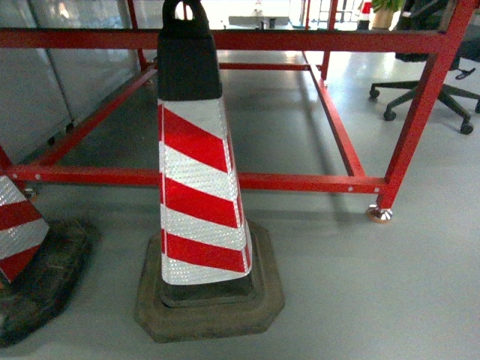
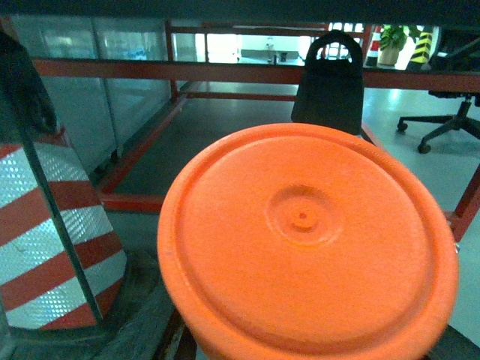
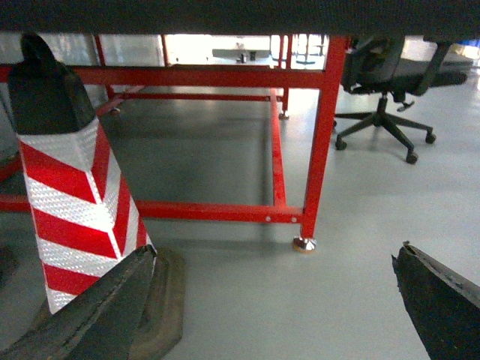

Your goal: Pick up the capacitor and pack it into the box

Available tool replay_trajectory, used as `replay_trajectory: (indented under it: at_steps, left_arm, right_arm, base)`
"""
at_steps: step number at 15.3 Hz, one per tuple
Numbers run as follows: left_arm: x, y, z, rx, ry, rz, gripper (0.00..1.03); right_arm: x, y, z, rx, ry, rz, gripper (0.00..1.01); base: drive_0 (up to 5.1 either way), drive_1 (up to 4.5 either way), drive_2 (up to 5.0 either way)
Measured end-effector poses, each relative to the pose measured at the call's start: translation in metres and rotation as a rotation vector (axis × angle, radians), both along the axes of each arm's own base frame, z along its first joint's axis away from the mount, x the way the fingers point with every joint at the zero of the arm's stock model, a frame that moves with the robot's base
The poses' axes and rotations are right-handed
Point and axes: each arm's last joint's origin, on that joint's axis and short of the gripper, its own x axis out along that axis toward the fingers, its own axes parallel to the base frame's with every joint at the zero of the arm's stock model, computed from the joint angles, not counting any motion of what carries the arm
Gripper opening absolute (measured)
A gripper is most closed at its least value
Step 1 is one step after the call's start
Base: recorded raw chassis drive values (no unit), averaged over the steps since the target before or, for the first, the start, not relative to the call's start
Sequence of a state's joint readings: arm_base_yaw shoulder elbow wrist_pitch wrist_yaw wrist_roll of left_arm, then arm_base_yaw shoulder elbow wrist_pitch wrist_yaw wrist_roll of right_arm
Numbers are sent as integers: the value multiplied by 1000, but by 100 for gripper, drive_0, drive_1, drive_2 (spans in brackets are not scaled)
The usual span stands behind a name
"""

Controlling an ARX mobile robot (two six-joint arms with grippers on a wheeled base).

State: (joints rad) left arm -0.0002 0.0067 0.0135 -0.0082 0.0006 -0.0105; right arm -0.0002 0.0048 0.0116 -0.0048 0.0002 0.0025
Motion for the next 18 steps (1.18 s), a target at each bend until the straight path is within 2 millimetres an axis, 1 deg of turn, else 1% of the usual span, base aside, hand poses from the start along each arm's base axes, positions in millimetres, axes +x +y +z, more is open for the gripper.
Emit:
replay_trajectory:
  at_steps: [18]
  left_arm:
    - [0, 0, 0, 10, -1, 1, 44]
  right_arm:
    - [0, 0, 0, -1, 0, 0, 98]
  base:
    - [0, 0, 0]
